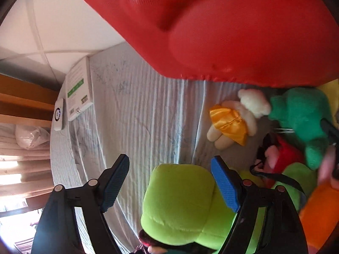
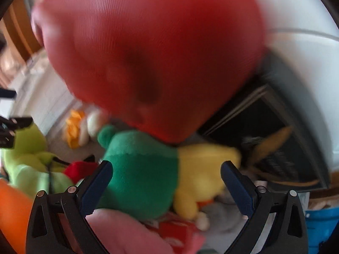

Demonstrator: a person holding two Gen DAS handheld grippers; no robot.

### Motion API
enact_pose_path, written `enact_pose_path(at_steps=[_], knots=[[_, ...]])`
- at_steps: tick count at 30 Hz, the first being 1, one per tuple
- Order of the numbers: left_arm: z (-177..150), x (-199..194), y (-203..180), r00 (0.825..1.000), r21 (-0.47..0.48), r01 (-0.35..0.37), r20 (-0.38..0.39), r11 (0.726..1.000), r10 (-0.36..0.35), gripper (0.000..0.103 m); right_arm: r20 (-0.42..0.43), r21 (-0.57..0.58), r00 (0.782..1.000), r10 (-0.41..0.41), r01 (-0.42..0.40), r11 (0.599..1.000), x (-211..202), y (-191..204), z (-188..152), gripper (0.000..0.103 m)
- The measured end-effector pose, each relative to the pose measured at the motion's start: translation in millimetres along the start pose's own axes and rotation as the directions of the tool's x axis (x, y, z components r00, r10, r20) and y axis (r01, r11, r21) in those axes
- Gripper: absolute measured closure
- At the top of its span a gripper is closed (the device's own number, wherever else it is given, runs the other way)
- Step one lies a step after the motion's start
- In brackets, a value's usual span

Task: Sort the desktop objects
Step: 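Withdraw both tools from the bin back toward the pile, then grasp the white plush bear with the left tool while the right tool grasps a red-white medicine box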

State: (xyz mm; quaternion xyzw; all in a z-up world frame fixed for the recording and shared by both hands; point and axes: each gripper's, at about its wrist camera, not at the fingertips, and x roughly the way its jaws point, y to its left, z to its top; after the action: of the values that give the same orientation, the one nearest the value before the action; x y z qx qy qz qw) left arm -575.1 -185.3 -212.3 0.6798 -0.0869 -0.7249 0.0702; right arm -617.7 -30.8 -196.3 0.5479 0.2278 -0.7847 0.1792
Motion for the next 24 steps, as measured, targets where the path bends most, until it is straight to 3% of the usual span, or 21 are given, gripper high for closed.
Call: enact_pose_path(at_steps=[4, 6, 9, 15, 18, 21, 24], knots=[[-14.8, 28.0, -12.7, 0.998, 0.051, -0.008, -0.069, 0.999, 0.011, 0.024, -0.047, -0.061, 0.999, 0.014, -0.017, 0.998, 12.2, 12.5, -30.4, 0.0], [-31.5, 30.1, -21.8, 0.997, 0.076, 0.028, -0.08, 0.997, -0.021, 0.024, -0.08, -0.09, 0.997, 0.022, -0.03, 0.995, 6.1, 13.3, -44.1, 0.0], [-53.6, 15.5, -35.9, 1.0, 0.128, 0.008, -0.024, 0.992, -0.005, 0.024, -0.11, -0.15, 0.994, 0.018, -0.035, 0.988, -5.3, 20.6, -75.1, 0.0], [-118.2, -10.8, -64.1, 1.0, 0.233, 0.011, 0.008, 0.972, -0.013, 0.024, -0.147, -0.155, 0.984, 0.103, -0.125, 0.98, -25.4, 34.6, -160.1, 0.001], [-136.1, -24.3, -77.1, 1.0, 0.288, 0.024, 0.01, 0.957, -0.028, 0.024, -0.234, -0.139, 0.948, 0.217, -0.254, 0.957, -28.8, 47.4, -209.5, 0.001], [-131.1, -35.6, -81.3, 0.999, 0.288, 0.023, 0.039, 0.957, -0.035, 0.024, -0.171, -0.063, 0.96, 0.223, -0.236, 0.97, -39.1, 31.8, -227.1, 0.0], [-108.4, -48.1, -80.7, 0.992, 0.221, 0.053, 0.103, 0.974, -0.077, 0.024, -0.047, 0.119, 0.962, 0.27, -0.263, 0.957, -61.0, -14.2, -225.2, 0.0]])
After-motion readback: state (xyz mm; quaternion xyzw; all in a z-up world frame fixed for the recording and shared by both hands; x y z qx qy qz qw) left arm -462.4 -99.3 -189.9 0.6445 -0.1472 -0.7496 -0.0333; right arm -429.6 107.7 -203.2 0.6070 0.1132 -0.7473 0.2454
